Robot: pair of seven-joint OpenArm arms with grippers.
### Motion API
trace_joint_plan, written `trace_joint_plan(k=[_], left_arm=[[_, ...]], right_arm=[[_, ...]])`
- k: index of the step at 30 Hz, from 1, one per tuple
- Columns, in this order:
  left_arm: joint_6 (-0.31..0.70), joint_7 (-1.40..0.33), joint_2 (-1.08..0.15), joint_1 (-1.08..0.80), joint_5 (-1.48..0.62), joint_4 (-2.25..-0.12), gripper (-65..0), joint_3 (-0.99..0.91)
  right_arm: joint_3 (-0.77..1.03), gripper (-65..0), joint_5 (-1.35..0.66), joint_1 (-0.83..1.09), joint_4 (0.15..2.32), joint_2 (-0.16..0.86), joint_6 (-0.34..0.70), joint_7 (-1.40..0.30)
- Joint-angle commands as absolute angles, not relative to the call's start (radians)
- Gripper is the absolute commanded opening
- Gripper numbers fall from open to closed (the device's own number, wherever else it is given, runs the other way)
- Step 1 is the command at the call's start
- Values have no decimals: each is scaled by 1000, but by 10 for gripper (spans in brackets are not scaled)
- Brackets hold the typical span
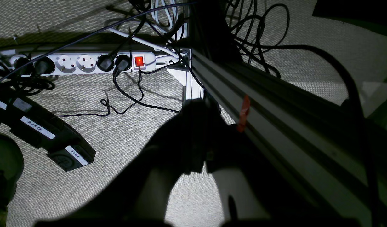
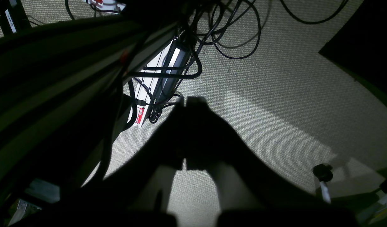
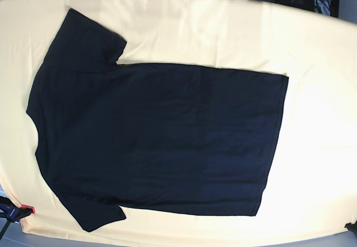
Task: Fold the T-shirt properly
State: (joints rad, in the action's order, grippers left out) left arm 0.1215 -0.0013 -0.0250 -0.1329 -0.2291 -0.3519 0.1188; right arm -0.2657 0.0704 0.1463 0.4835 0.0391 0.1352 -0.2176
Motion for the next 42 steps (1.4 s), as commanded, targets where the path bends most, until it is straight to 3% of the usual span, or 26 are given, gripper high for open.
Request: trace_joint_plan(k=[1,10,13,24,32,42], left_arm=[[134,0,-22,-135,-237,-358,-650,123],[140,-34,-22,-135,-202,-360,-650,123],[204,-133,-23,-136,-146,-384,-650,147],[232,-270,-155,-331,-146,-677,-650,478],[222,-317,-266,-597,-146,-1023,-650,526],[31,-376,-493,-915,-49,-1522,-650,525]], right_arm=[[-264,-650,61,138,493,44,139,-210],[-264,-650,61,138,496,49,139,-236],[-264,-650,60,152,533,71,147,-287],[-264,-650,49,373,758,196,316,-347],[-264,-650,49,642,1071,241,385,-422],[-264,-650,-9,1019,1641,390,327,-522]])
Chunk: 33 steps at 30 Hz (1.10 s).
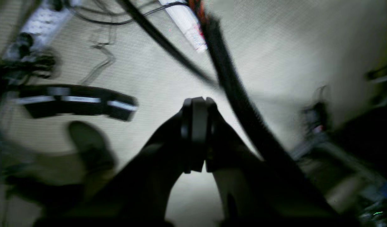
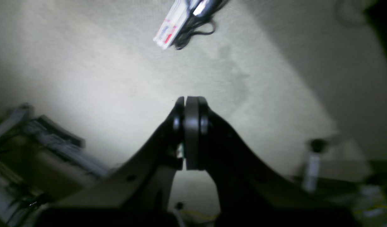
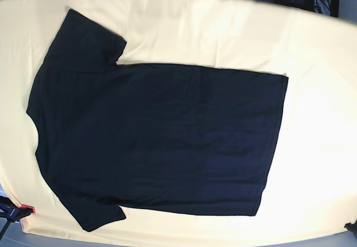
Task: Fold the T-shirt properly
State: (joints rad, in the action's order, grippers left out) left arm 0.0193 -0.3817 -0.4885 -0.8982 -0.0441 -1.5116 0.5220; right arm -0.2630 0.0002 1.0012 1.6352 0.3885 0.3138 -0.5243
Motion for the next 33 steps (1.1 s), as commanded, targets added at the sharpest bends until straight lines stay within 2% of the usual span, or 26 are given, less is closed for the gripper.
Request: trace_joint_plan(k=[1,7,11,16,24,27,33], left_arm=[[15,-387,-516,-944,-19,-1575,-650,520],[-61,-476,-630,-1098,139,-1897,-650,418],[-81,-483,-666,-1179,170,-2074,-650,278],[-75,-480,-668,-1219,168,-2216,-650,68],[-57,-503,-668,-1219,140,-2356,-650,-182],[-12,-477,-668,-1213,102,-2356,-650,-260],[121,-438,-673,-1096,25,-2356,-650,-360]], right_arm=[[-264,-650,-2,1051,1698,406,312,-542],[-261,-650,9,1207,2013,485,206,-608],[-261,-650,137,1265,2160,531,105,-607],[-261,-650,271,1271,2266,579,-10,-607],[-261,-650,432,1271,2356,643,-102,-634],[-261,-650,517,1266,2356,646,-123,-609],[-260,-650,531,1142,2356,646,-81,-586]])
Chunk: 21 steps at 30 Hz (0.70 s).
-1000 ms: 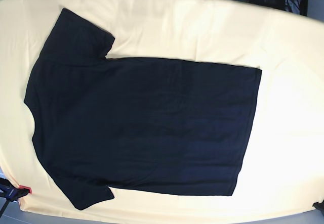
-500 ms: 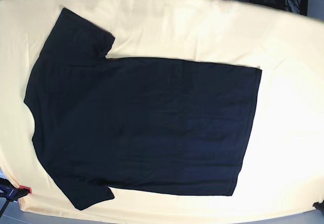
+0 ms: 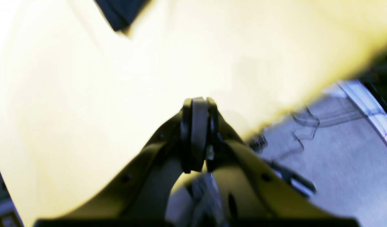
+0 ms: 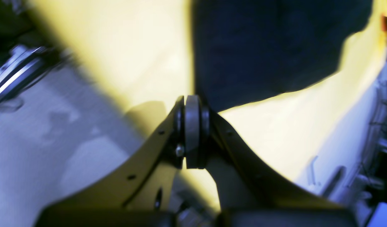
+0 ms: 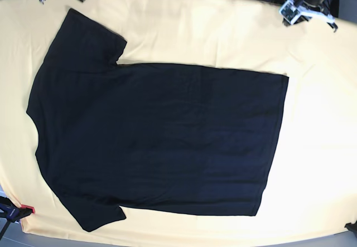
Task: Fold the T-shirt properly
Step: 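Move both grippers down to the shirt's shoulder corners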
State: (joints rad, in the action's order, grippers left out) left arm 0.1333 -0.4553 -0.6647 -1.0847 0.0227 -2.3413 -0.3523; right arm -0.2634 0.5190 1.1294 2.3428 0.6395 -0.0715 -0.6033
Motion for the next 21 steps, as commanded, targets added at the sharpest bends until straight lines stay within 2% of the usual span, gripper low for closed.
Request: trace_joint_plan(k=[1,6,14,18,19,21], left_arm=[[139,-433,-682,-1071,4,-2356,-650,-369],[203,-373,-724,-971,-28,-2356,-650,-375],[403,-236,-812,-799,45,-2130,-641,-374],[481,-96,-858,-722,56,-2004,-342,-374],[510,-56,-868,-701,56,-1978,-286,-373],[567,2,-890,-654,56,-1934,-254,-366]], right_arm=[[-260,-650,522,1116,2356,646,-68,-579],[-260,-650,418,996,2356,646,10,-560],[-260,-650,281,859,2356,646,86,-503],[-260,-650,277,814,2307,644,85,-496],[-260,-650,276,811,2299,642,82,-490],[-260,-650,275,811,2292,643,79,-482]])
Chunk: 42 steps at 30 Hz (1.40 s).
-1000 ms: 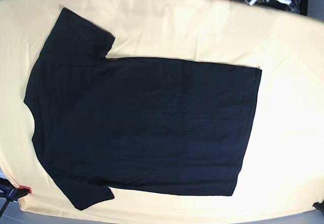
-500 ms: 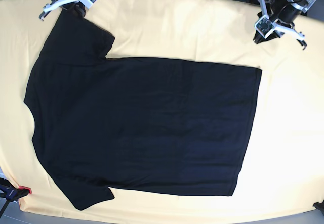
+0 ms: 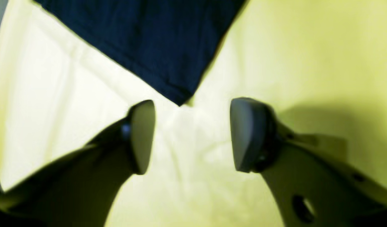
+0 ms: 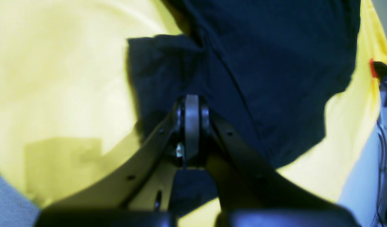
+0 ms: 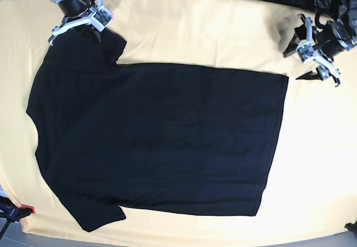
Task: Fold the T-shirt properly
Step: 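Move both grippers down to the shirt's shoulder corners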
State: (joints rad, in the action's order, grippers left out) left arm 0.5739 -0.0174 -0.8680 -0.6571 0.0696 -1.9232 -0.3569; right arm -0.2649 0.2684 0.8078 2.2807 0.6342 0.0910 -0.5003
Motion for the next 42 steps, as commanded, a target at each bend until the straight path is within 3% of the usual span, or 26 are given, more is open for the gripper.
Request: trace_joint_plan(k=[1,6,9,18,30,32,35,36,37,40,42], left_arm=[[576,4,-905,-629,56,-1916,-255,-353],[570,4,-994,-493,125,-1840,-255,-190],[492,4,-1027,-401,187,-1798,-255,-56],[458,2,-1027,-166,218,-1739,-255,234],[418,4,-1000,1,282,-1650,-267,373],[418,3,-995,12,280,-1649,-378,373],[418,-1,-995,14,271,-1655,-644,373],[418,-1,-995,14,260,-1656,-650,373],[418,-1,-995,14,246,-1656,-650,373],[418,-1,-995,14,242,-1656,-650,373],[418,-2,-995,14,242,-1656,-650,373]], right_arm=[[-260,-650,276,811,2292,643,79,-482],[-260,-650,275,811,2292,634,80,-482],[-260,-650,275,811,2292,611,79,-482],[-260,-650,276,814,2292,579,80,-482],[-260,-650,276,814,2292,579,80,-482],[-260,-650,276,814,2292,579,80,-482],[-260,-650,276,815,2292,579,80,-490],[-260,-650,276,815,2292,579,81,-496],[-260,-626,276,815,2292,579,91,-499],[-260,-412,267,820,2292,579,137,-501],[-260,-305,227,820,2289,579,172,-501]])
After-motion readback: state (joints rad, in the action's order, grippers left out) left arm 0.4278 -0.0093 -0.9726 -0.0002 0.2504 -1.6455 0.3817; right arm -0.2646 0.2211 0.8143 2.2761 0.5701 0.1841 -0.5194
